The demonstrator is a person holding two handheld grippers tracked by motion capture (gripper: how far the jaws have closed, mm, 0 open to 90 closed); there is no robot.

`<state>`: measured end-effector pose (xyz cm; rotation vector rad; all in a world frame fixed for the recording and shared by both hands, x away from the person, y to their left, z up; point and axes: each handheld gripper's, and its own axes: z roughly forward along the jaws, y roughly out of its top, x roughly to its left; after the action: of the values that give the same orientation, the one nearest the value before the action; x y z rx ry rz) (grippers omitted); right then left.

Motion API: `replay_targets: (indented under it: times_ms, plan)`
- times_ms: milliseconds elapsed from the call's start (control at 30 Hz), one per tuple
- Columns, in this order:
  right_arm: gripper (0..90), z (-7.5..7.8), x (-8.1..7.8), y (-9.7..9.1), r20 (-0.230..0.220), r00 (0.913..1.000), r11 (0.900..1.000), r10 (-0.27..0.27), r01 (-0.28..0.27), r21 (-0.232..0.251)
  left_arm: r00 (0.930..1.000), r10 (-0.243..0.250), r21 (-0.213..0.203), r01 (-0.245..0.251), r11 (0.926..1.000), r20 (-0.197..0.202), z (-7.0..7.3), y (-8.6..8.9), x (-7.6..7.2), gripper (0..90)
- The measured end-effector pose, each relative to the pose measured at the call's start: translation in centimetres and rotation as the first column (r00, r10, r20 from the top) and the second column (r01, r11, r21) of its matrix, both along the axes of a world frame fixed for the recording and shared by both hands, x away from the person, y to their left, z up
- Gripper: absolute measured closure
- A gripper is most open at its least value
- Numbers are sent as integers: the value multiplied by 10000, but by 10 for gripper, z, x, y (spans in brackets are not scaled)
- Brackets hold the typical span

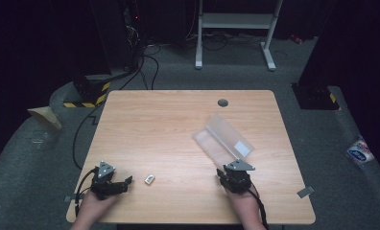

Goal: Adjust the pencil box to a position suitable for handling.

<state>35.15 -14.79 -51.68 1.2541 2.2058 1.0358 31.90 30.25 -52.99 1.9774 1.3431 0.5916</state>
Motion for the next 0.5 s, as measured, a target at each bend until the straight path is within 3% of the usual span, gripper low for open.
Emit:
replay_targets:
  times_ms: [500]
  plan:
    - [580,2,-3,-32,-166,9979,9980,-622,624,140,10000,-20,-12,20,10000,1,0,0,0,153]
